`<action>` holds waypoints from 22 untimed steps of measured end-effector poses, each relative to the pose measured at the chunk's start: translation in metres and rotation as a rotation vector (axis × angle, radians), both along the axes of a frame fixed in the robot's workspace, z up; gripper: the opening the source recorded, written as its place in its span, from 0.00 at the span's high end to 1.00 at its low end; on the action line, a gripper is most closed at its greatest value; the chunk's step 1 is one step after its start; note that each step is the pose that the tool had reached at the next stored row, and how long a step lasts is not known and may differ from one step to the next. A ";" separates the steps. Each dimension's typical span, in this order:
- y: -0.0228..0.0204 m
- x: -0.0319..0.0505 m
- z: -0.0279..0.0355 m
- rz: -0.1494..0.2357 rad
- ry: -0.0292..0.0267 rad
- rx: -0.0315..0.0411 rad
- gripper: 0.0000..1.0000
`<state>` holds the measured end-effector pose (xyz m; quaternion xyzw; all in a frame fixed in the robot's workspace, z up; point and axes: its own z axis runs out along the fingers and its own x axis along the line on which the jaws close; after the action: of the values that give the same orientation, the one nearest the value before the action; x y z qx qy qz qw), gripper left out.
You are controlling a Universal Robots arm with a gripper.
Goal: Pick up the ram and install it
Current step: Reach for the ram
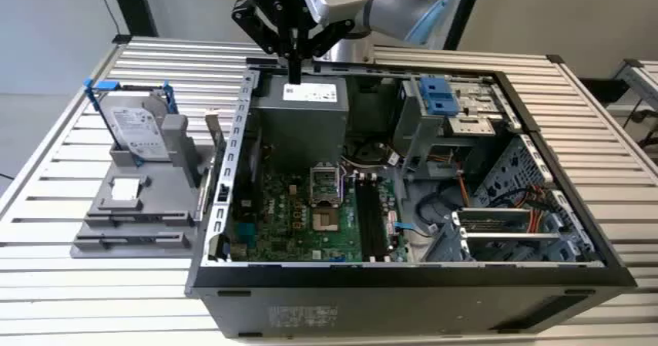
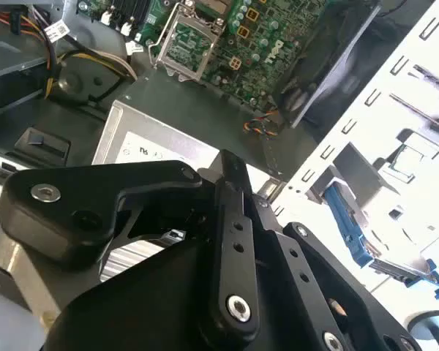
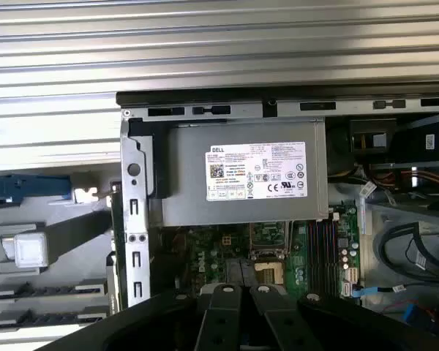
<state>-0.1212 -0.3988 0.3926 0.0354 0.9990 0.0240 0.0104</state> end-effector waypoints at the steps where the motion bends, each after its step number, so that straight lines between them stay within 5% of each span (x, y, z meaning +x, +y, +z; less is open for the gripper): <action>1: 0.0000 0.0000 0.0000 0.000 0.0000 0.0000 1.00; 14: 0.0000 -0.0005 0.0000 0.000 0.0000 0.0000 1.00; 22: 0.0008 -0.0186 0.0000 0.000 0.0000 -0.0004 1.00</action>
<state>-0.1398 -0.3980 0.3926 0.0354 0.9990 0.0239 0.0104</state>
